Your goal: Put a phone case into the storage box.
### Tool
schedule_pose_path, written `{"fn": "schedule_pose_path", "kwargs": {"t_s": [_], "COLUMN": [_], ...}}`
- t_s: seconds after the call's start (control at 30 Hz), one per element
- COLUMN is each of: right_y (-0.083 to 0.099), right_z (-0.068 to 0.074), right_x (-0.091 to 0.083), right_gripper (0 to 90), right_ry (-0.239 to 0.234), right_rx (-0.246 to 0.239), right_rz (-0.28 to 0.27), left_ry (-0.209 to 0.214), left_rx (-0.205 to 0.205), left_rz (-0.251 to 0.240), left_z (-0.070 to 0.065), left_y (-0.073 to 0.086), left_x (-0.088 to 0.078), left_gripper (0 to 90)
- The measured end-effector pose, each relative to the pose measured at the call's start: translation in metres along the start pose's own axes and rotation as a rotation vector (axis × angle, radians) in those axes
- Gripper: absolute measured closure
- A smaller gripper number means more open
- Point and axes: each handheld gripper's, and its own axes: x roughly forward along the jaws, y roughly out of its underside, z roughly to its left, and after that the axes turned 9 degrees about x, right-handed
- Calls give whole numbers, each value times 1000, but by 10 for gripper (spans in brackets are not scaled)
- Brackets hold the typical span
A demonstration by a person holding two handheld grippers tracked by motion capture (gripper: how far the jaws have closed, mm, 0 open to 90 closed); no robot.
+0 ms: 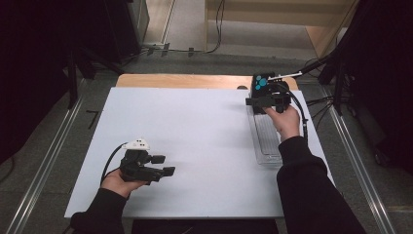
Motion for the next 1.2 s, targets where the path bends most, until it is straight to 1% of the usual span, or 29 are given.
{"fn": "schedule_pose_path", "kwargs": {"t_s": [0.1,0.23,0.37,0.47,0.57,0.63,0.7,0.77,0.87,0.9,0.93,1.07,1.2], "right_y": [4,9,12,16,22,25,29,32,37,39,40,49,57], "right_z": [8,17,27,34,43,47,52,56,61,63,64,67,70], "right_x": [-1,-4,-7,-8,-7,-5,-3,-1,3,3,3,3,0], "right_gripper": [0,0,0,0,0,0,69,73,75,95,145,146,192], "right_ry": [-10,-41,-55,-88,-128,-139,-146,-141,-157,-166,-172,-215,-224], "right_rx": [-22,-42,-78,-99,-116,-130,-141,-156,-176,-188,-198,-203,-210], "right_rz": [4,2,9,7,22,31,40,49,72,84,87,95,101], "left_ry": [2,5,2,3,7,6,7,8,9,11,14,13,18], "left_rx": [0,2,2,2,3,3,3,3,5,4,4,8,6], "left_rz": [0,-1,-4,-6,-2,-4,-4,-5,-5,-5,-6,-8,-9], "left_z": [1,2,2,3,4,4,5,5,6,5,5,6,7], "left_y": [0,-1,-1,-1,-1,-2,-2,-2,-2,-2,-3,-3,-3], "left_x": [0,0,-1,-1,-2,-2,-2,-2,-2,-2,-2,-3,-4], "left_gripper": [330,330,330,330,330,330,330,330,330,329,330,330,329]}}
